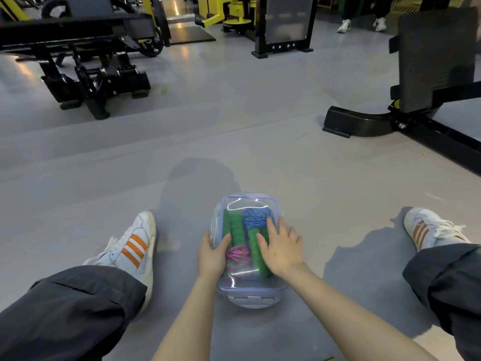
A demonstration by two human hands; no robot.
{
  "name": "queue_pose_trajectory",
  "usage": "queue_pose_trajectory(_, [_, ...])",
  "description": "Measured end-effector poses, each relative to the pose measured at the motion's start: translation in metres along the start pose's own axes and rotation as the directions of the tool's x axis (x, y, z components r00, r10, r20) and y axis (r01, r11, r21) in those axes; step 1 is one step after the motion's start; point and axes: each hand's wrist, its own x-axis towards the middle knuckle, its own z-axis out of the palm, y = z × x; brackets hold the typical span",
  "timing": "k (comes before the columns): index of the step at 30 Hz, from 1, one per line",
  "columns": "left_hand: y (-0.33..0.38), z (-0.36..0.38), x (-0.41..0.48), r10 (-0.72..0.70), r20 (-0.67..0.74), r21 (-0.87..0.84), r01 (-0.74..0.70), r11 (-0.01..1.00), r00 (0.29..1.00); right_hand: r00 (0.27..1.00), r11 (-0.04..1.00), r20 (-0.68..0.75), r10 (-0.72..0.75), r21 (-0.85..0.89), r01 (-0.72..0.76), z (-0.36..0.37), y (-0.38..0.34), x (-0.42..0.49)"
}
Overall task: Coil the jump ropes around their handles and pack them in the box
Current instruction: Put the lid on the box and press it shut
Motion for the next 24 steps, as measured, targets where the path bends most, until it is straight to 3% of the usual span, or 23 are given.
queue_pose_trajectory(2, [-0.002,0.001,0.0,-0.062,-0.029,-0.067,0.06,0.996,0.998,0.996,1.0,0.092,0.015,0.022,-0.017,0.006,-0.003,0.003])
queue_pose_trajectory(9, [-0.004,0.035,-0.012,-0.167,-0.033,-0.244,0.154,0.957,0.985,0.998,1.0,0.058,-0.009,0.0,0.009,0.004,0.025,0.018])
queue_pose_trajectory(11, [-0.001,0.047,-0.012,-0.144,-0.053,-0.188,0.132,0.973,0.988,0.998,1.0,0.053,-0.014,-0.025,0.016,0.0,0.037,0.02])
queue_pose_trajectory(14, [0.012,0.053,-0.01,-0.091,-0.071,0.031,0.093,0.995,0.993,0.999,0.997,0.031,-0.038,-0.068,0.04,0.0,0.043,0.018])
queue_pose_trajectory(18, [0.02,0.062,-0.004,-0.056,-0.161,0.257,0.097,0.961,0.985,0.998,0.995,-0.009,-0.062,-0.078,0.061,0.003,0.043,0.018])
queue_pose_trajectory(24, [0.002,0.06,0.009,-0.13,-0.2,0.042,0.141,0.989,0.971,0.994,0.99,-0.054,-0.099,-0.108,0.093,0.006,0.04,0.017])
